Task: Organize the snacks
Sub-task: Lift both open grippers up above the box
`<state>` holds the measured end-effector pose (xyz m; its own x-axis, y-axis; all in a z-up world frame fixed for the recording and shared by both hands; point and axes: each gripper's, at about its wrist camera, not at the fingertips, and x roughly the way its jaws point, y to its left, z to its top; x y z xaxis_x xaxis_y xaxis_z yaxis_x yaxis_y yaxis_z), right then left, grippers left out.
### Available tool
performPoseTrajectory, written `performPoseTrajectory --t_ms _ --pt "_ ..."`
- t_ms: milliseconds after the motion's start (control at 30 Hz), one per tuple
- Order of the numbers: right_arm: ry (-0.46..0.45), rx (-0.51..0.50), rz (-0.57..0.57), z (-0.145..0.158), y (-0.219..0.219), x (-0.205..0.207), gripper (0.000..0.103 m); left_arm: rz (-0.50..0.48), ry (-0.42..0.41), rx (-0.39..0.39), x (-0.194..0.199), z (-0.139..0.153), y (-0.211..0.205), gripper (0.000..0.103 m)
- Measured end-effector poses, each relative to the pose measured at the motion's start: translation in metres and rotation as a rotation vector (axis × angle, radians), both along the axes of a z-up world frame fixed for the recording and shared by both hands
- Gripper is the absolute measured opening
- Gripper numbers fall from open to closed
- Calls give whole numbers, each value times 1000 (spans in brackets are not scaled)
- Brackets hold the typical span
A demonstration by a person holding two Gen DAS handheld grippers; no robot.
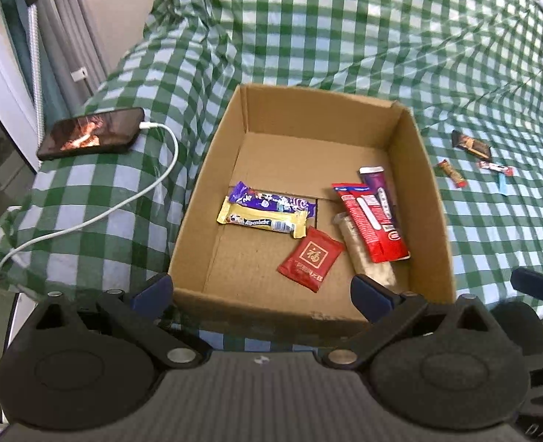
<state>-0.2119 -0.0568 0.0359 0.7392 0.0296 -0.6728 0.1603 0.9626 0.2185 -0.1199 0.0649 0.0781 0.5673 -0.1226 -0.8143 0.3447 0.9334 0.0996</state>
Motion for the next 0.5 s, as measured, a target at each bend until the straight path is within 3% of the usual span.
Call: performPoseTrajectory --t_ms 500 --pt "-116 -89 30 31 31 -57 102 23 -67 -27 -59 27 19 103"
